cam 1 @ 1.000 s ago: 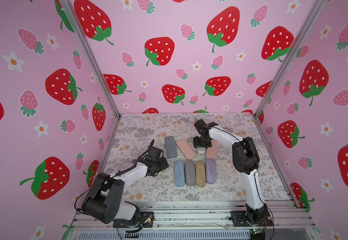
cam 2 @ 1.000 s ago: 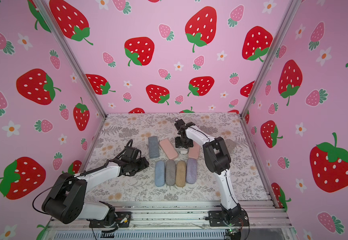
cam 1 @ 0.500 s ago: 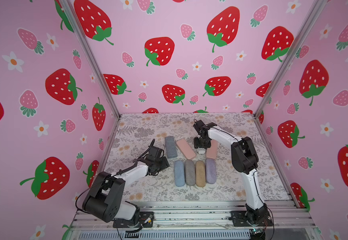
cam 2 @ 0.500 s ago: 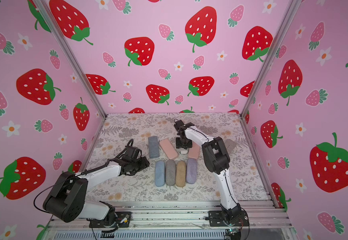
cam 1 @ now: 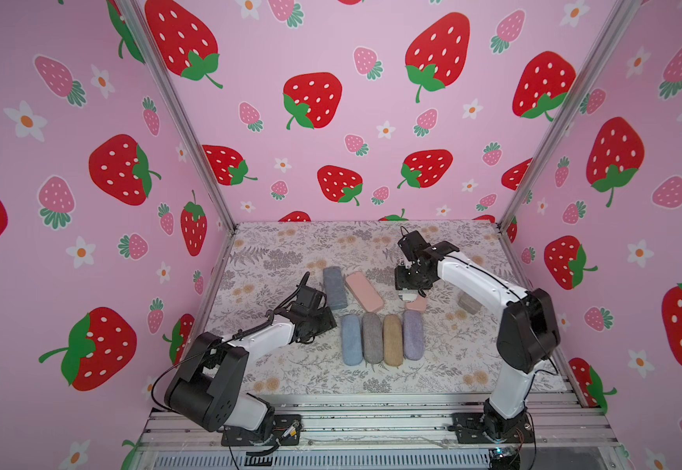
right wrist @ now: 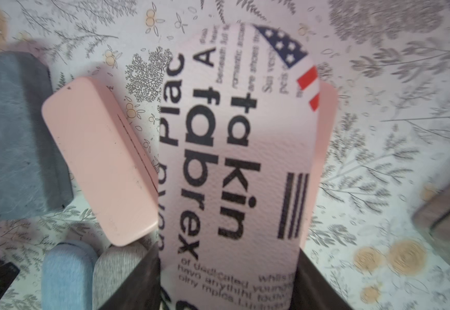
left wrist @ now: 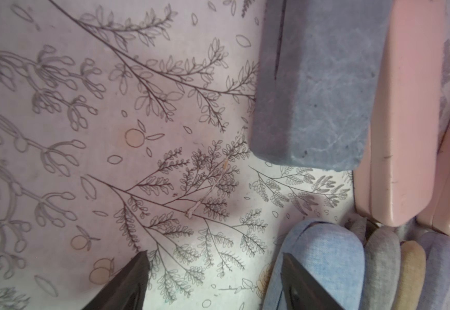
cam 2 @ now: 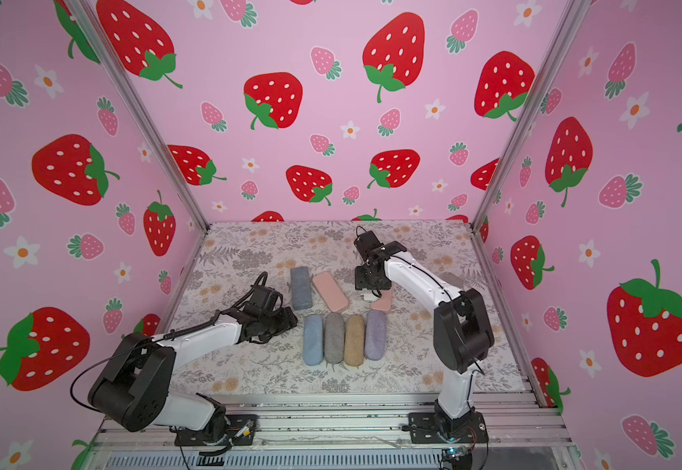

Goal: Close the glasses case
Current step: Pick up the glasses case at the center of the board, then place the glasses case at the center of the board.

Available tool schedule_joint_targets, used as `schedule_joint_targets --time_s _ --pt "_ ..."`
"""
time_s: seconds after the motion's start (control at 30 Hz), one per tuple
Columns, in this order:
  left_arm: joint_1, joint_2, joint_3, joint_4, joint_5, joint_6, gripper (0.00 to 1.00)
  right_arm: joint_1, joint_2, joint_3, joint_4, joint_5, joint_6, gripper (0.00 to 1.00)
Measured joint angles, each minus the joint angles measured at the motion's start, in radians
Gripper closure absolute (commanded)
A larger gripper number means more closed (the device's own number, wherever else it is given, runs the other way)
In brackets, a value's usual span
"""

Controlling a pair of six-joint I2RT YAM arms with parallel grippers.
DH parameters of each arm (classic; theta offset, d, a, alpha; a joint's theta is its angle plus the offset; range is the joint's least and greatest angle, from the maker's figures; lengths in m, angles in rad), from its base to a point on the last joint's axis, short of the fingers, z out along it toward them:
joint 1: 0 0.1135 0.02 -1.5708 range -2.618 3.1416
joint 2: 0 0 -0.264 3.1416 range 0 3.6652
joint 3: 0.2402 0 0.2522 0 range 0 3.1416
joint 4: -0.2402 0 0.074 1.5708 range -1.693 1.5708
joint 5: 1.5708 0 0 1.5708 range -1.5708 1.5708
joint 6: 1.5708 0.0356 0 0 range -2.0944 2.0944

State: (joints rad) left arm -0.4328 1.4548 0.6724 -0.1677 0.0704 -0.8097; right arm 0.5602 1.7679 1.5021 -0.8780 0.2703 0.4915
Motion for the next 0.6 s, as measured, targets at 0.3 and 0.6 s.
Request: schedule_joint_targets --time_s 0.3,0.6 --pt "-0.029 0.006 0.001 0.013 -0.003 -0.003 0.22 0.000 -0.251 -0.339 -0.049 0.060 0.090 0.55" --pt "-0.071 0.012 0.007 0.011 -0.018 -0.011 0.23 0.000 -0.298 -0.514 -0.074 0.100 0.161 0.55"
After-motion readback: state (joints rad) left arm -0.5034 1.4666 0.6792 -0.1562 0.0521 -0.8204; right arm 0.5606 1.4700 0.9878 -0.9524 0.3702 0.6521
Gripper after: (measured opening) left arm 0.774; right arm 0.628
